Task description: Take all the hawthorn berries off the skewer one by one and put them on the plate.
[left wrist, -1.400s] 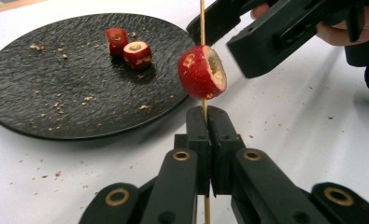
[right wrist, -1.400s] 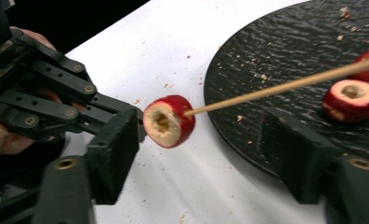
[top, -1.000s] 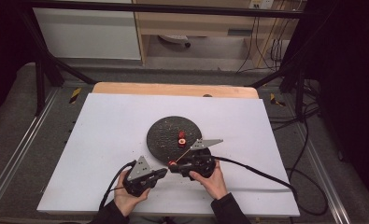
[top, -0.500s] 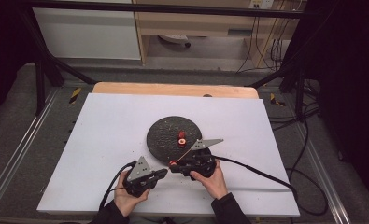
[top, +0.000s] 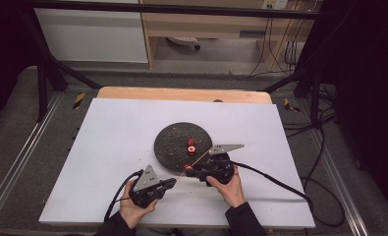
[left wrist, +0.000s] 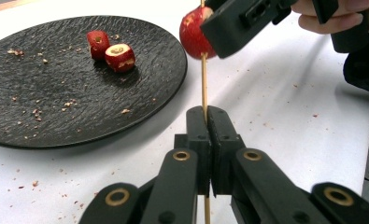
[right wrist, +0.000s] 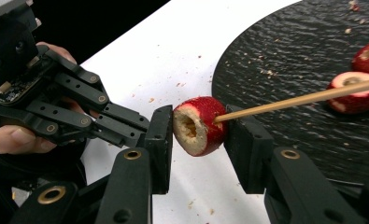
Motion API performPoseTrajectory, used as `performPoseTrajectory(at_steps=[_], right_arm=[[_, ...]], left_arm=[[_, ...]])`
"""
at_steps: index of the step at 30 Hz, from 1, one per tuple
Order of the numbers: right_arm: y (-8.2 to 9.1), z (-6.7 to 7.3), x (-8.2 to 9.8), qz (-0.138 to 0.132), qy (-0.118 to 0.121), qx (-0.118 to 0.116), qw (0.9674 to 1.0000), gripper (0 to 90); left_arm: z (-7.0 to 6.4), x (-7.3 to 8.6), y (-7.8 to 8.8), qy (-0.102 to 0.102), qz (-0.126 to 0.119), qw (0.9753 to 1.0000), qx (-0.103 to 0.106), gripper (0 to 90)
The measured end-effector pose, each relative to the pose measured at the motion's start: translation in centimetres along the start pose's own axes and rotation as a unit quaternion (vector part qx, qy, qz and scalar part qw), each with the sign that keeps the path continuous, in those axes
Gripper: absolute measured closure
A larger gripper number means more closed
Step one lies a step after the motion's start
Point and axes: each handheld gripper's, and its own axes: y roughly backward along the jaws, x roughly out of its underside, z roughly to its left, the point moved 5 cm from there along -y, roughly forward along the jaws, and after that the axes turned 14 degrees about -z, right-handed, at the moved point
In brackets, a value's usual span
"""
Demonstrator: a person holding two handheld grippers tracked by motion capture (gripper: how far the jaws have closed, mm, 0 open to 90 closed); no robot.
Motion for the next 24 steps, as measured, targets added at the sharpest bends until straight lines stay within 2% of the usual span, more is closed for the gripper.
performPoseTrajectory(at_steps=[15,24], right_arm=[[1.8,-1.2,-0.8,-0.022,-0.006,0.021,0.9995,64.3],[2.3,-1.4,-1.0,-0.027,-0.008,0.018,0.9994,65.8]], left_arm=[[-0.2,0.1,0.0,-0.002,0.004,1.0,0.006,88.1],[-0.3,0.1,0.1,-0.003,0.004,0.9999,0.009,88.2]])
